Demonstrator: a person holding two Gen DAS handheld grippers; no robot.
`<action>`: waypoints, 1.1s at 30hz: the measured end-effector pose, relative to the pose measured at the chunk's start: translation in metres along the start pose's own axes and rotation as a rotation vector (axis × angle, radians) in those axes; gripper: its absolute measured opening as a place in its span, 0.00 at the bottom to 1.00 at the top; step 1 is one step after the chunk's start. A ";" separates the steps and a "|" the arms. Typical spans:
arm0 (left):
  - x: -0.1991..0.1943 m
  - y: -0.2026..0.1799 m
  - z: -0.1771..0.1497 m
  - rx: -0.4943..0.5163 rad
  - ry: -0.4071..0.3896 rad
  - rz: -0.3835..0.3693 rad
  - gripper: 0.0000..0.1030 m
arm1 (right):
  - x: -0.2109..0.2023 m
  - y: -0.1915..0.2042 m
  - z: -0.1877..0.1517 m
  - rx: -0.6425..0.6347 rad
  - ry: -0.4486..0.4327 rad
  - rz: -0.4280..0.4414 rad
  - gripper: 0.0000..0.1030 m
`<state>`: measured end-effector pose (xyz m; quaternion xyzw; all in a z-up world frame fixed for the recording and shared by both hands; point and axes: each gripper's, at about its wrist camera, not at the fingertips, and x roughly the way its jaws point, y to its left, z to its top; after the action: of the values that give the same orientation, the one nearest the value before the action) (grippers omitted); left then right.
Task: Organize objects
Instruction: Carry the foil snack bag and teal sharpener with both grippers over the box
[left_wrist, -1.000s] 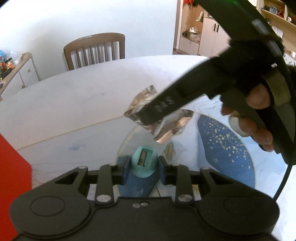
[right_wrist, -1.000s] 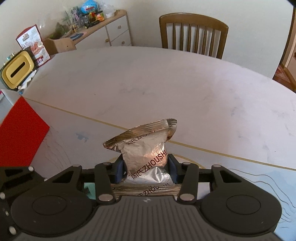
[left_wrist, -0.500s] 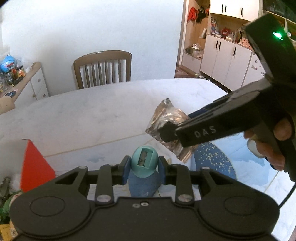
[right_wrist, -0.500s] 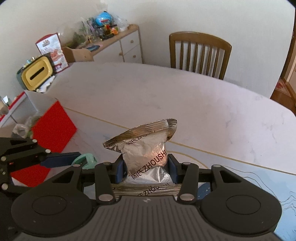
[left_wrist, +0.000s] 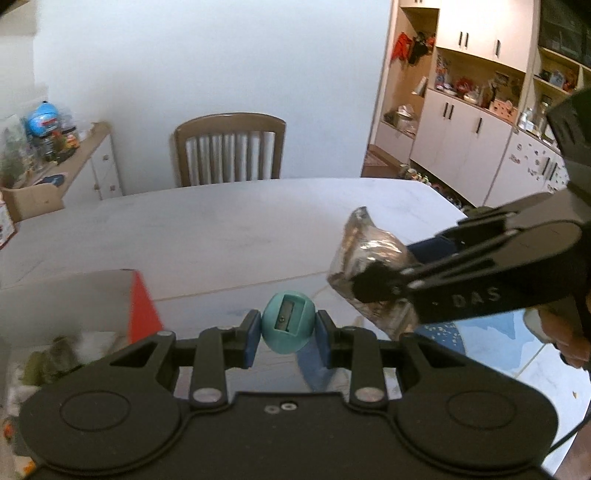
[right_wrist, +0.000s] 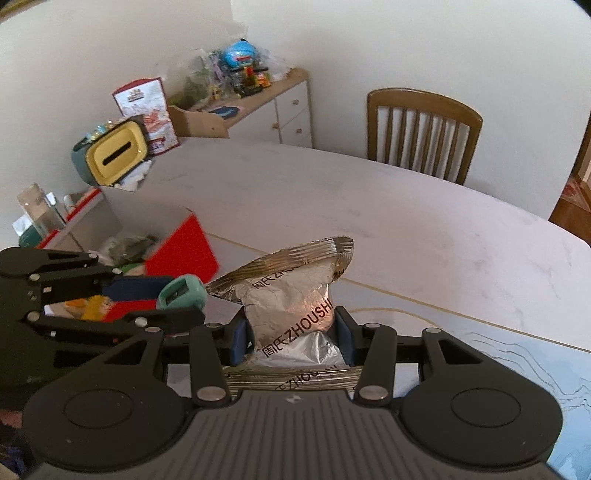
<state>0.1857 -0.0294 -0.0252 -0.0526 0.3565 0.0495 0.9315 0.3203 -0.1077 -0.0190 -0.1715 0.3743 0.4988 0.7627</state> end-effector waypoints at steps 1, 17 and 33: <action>-0.004 0.005 0.000 -0.004 -0.004 0.005 0.29 | -0.001 0.005 0.002 -0.003 -0.003 0.004 0.45; -0.045 0.105 0.006 -0.065 -0.034 0.079 0.29 | 0.007 0.091 0.032 -0.029 -0.034 0.060 0.45; -0.047 0.205 -0.015 -0.097 0.020 0.178 0.29 | 0.061 0.162 0.060 -0.055 -0.007 0.091 0.45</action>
<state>0.1146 0.1687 -0.0173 -0.0661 0.3662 0.1485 0.9162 0.2136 0.0404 -0.0067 -0.1731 0.3652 0.5438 0.7355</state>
